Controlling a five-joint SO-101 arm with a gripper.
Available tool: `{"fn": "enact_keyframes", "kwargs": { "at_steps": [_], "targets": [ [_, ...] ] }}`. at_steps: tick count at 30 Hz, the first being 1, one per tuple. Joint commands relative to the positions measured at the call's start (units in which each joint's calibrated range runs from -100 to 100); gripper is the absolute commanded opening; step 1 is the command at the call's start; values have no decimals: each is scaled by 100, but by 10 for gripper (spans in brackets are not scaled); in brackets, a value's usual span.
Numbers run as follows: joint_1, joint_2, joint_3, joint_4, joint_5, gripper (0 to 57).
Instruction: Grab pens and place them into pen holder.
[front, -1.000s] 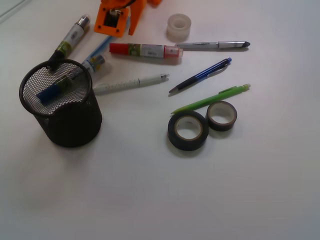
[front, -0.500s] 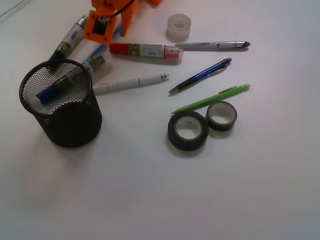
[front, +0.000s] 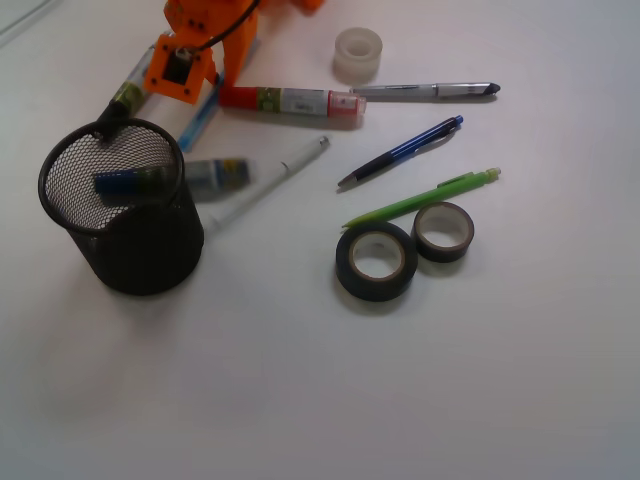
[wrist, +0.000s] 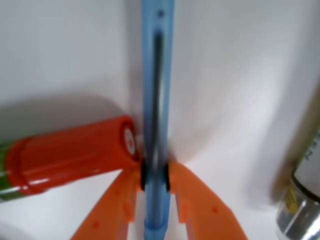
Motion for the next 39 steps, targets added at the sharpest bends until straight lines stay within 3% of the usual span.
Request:
{"fn": "enact_keyframes", "kwargs": {
  "at_steps": [1,10,14,22,39],
  "targets": [
    [-19,-568,-136,111,112,4],
    [-71,-2574,-2591,1607,59,3],
    [-422,-2438,-3687,636,-186,3],
    [-901,-1095,-3786,-2899,-293,3],
    [-639,1914,-3777,-6276,-322,3]
  ]
}}
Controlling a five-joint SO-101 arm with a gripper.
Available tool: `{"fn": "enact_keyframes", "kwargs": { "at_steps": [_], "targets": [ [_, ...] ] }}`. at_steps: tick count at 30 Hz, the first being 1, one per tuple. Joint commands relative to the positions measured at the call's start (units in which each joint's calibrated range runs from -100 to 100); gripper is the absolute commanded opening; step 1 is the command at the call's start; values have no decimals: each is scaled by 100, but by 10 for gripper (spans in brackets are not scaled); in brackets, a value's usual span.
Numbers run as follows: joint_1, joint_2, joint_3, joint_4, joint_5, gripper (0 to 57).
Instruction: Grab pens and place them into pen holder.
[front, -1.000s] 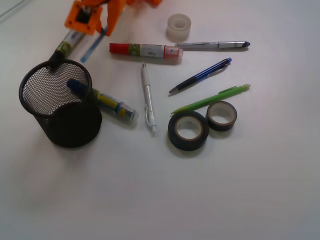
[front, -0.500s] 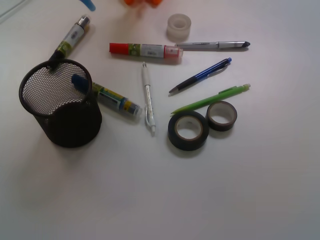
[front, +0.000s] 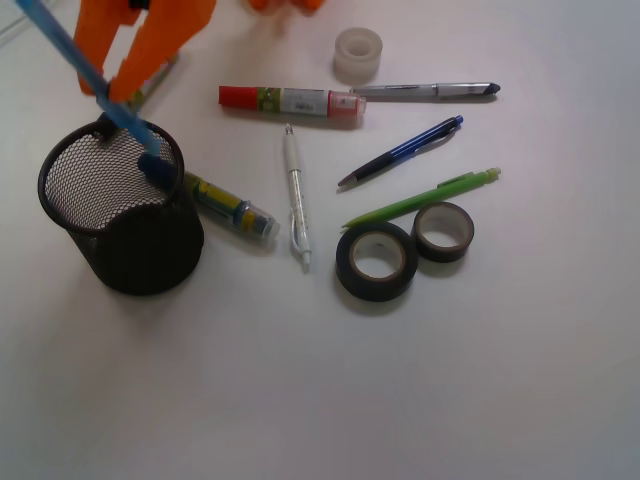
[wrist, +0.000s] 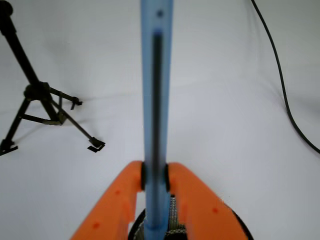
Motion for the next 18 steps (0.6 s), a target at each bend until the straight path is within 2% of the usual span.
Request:
{"fn": "enact_keyframes", "kwargs": {
  "at_steps": [1,7,13,18],
  "targets": [
    [190,464,-246,-627,5,3],
    [324,1076,-246,-1353,215,20],
    [302,1127,-246,-1380,283,230],
    [145,498,-301,-863,547,233]
  ]
}}
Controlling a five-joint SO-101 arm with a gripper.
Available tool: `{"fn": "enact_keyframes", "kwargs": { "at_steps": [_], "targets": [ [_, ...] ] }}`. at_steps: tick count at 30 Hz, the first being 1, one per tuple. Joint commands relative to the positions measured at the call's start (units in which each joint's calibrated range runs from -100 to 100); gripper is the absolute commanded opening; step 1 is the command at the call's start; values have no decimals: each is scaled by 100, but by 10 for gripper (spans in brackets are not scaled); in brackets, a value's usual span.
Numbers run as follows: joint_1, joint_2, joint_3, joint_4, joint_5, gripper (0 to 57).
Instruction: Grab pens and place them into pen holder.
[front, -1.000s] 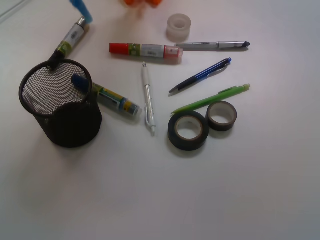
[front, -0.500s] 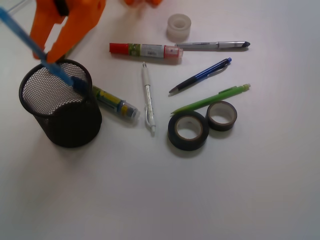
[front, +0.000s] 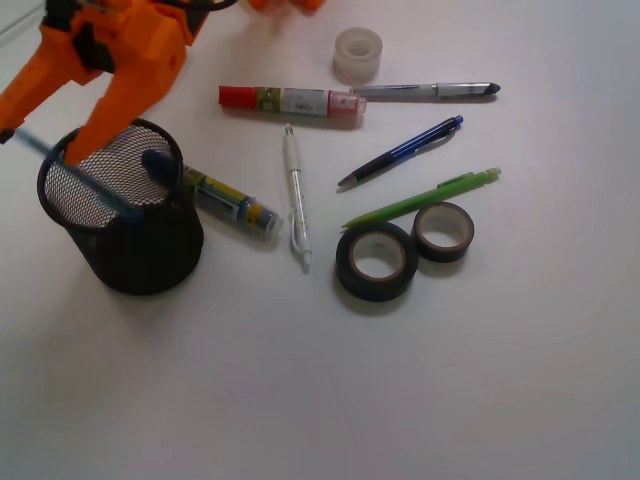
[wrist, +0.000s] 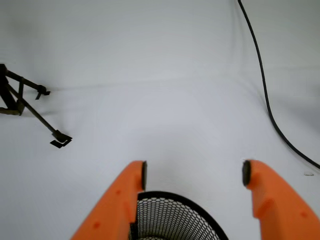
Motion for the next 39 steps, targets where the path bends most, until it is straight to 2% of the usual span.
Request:
{"fn": "enact_keyframes", "kwargs": {
  "at_steps": [1,8,14,20,29,39],
  "targets": [
    [-151,-889,-337,748,420,233],
    [-772,-3074,-192,4912,654,234],
    [-1363,-4136,786,7073,-132,234],
    [-1893,-3813,2073,6680,-708,233],
    [-1901,-2079,2145,5044,-537,233],
    [-1879,-1008,2136,4239,-537,233]
  ]
}}
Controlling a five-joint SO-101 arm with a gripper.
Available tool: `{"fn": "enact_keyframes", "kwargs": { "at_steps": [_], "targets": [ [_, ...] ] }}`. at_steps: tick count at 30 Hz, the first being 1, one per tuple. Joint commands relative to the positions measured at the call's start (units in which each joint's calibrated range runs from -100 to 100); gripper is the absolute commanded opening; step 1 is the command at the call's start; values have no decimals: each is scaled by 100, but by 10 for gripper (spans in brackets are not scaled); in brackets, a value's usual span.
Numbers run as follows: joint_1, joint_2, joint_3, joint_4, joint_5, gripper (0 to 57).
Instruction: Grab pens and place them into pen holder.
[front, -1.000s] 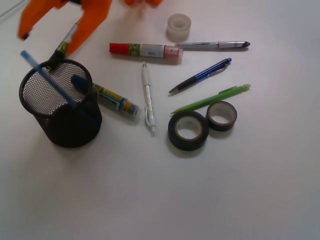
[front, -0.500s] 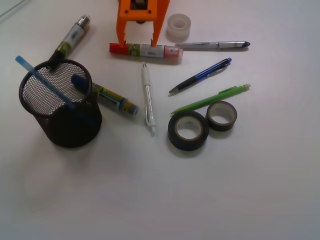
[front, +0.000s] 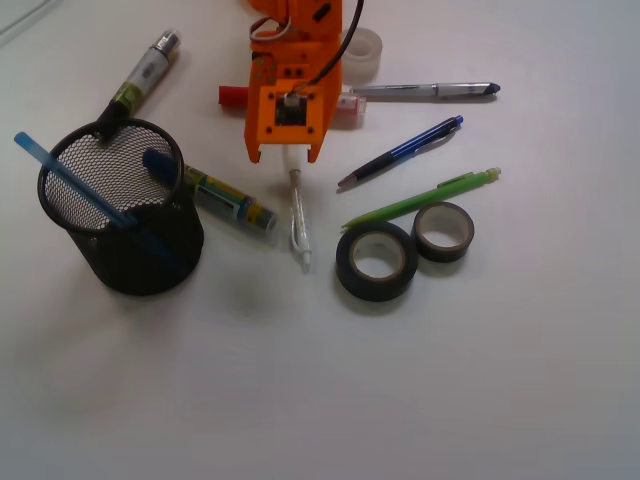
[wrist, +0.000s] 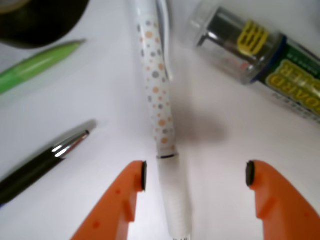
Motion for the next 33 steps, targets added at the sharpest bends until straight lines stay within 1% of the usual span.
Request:
{"fn": "enact_keyframes", "kwargs": {
  "at_steps": [1,5,7,9,11,14,22,28,31,33],
  "targets": [
    [-29,253,-83,-272,15,233],
    [-36,618,-83,-569,15,231],
    [-44,797,-83,-718,15,206],
    [-44,933,-83,-849,15,167],
    [-44,984,-83,-910,24,113],
    [-44,992,-83,-954,127,0],
    [-126,661,-83,-560,464,3],
    [-492,-946,-418,1452,493,3],
    [-492,-1685,-1080,2493,620,3],
    [-395,-2042,-1623,2677,806,3]
  ]
}}
